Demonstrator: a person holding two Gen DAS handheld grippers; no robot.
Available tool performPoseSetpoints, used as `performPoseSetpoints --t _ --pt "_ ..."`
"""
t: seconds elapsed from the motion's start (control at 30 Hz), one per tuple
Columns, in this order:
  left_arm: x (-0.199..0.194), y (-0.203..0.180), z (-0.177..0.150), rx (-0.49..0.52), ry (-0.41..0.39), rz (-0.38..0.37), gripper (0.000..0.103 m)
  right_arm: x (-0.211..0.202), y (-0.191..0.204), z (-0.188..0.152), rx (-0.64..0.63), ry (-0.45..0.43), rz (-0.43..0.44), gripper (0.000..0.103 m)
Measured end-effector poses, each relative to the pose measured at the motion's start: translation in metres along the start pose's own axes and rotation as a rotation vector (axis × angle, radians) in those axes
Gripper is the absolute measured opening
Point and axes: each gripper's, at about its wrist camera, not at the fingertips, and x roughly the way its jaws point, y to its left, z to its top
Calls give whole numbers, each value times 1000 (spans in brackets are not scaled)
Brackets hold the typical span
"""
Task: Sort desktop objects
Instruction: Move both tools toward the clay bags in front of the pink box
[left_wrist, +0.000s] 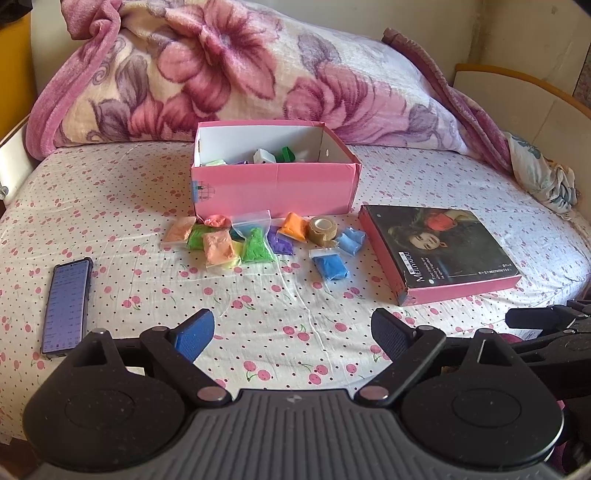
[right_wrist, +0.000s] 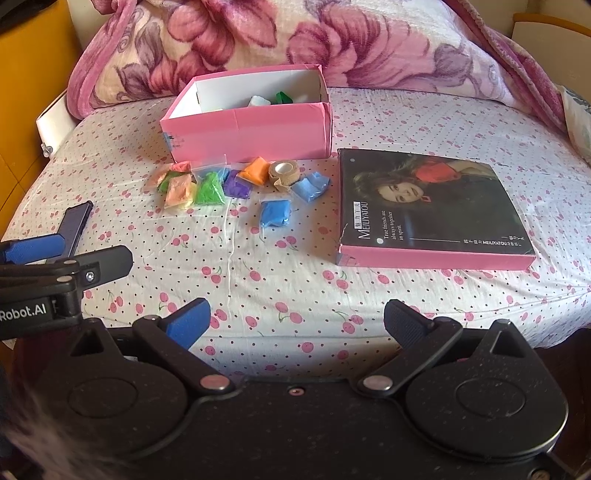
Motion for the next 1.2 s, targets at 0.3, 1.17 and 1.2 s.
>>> performPoseSetpoints --t 0.3,1.17,1.2 --pt "-1 -3 0 -1 -1 14 92 -1 2 -4 1 -1 -1 102" --pt "2 -7 3 10 -7 9 92 -1 0 -1 -5 0 1 102" --pt "2 -8 3 9 -8 11 92 -1 0 -1 -5 0 1 102"
